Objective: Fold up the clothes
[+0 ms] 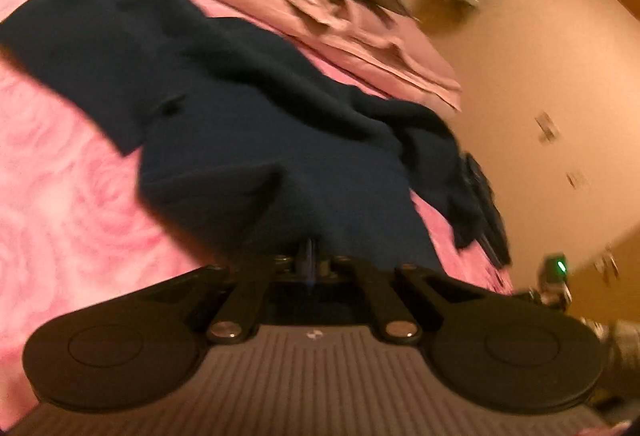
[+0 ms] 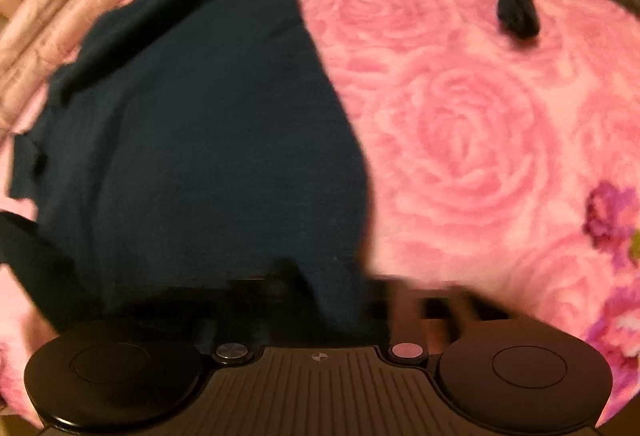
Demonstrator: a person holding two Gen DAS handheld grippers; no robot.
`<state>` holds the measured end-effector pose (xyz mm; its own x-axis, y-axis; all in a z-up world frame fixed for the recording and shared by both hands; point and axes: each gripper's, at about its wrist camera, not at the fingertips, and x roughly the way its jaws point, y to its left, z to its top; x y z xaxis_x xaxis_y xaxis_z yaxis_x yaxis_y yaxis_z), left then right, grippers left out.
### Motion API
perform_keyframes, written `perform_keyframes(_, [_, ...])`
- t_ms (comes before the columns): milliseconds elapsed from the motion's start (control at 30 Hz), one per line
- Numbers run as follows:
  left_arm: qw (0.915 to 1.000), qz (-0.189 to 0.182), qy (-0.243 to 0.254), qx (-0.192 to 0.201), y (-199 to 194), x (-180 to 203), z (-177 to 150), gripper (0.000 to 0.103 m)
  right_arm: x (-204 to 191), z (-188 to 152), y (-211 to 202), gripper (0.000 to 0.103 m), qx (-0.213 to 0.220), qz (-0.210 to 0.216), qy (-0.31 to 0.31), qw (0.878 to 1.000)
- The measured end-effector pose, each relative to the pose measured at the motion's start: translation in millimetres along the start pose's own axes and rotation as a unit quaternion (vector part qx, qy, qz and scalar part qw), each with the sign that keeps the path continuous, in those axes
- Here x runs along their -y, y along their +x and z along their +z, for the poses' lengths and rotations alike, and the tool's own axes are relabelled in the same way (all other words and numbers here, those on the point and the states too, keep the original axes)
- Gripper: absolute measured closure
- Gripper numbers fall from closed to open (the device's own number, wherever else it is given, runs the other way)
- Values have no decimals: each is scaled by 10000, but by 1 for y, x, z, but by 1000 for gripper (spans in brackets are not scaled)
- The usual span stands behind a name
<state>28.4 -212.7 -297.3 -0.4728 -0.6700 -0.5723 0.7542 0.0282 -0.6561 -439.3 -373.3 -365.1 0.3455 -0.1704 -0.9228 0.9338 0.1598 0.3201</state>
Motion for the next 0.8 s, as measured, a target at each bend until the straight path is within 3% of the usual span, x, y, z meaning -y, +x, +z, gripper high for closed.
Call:
perform_keyframes(100, [9999, -30, -105, -120, -33, 2, 6, 103, -3, -2, -7, 88, -22, -26, -52, 10000])
perform_keyframes(167, [9989, 383, -9, -263, -43, -1, 4, 103, -1, -3, -11, 87, 32, -47, 93, 9999])
perform_keyframes(200, [9975, 618, 62, -340, -47, -3, 3, 93, 0, -4, -11, 68, 65, -88, 139, 9998])
perform_keyframes(233, [9959, 809, 137, -391, -47, -5, 1, 76, 0, -5, -11, 52, 102, -152, 167, 9997])
perform_keyframes(267, [9941, 974, 215, -427, -44, -8, -1, 68, -1, -7, -11, 19, 138, -216, 195, 9995])
perform_keyframes(300, [9931, 1041, 292, -454, -37, -10, -2, 60, -2, -7, -12, 15, 186, -192, 170, 9995])
perform_keyframes(367, [9924, 927, 590, -550, -13, -12, -5, 59, -5, -7, -12, 15, 265, -48, 46, 9996])
perform_keyframes(467, [9899, 727, 1026, -657, 23, -12, -11, 59, -11, -6, -8, 15, 236, -96, -224, 9994])
perform_keyframes(500, [9900, 623, 1065, -679, 34, -14, -11, 65, -11, -6, -6, 15, 232, -111, -299, 9992])
perform_keyframes(533, [9906, 511, 1058, -703, 40, -17, -12, 79, -12, -6, -4, 16, 228, -125, -373, 9990])
perform_keyframes(567, [9913, 389, 1020, -739, 44, -20, -12, 96, -11, -6, -2, 28, 201, -106, -404, 9989])
perform_keyframes(600, [9920, 308, 950, -767, 46, -21, -13, 98, -10, -6, -1, 45, 162, -132, -423, 9989])
perform_keyframes(633, [9931, 236, 867, -750, 41, -22, -13, 99, -10, -6, 0, 53, 126, -207, -455, 9987])
perform_keyframes(667, [9940, 163, 803, -728, 31, -22, -15, 99, -8, -5, -1, 77, 90, -248, -481, 9985])
perform_keyframes(700, [9943, 111, 775, -720, 19, -22, -16, 99, -4, -4, -3, 89, 32, -132, -414, 9990])
perform_keyframes(800, [9947, 63, 662, -779, -36, -19, -23, 99, 3, -4, -19, 89, -36, 197, -272, 9994])
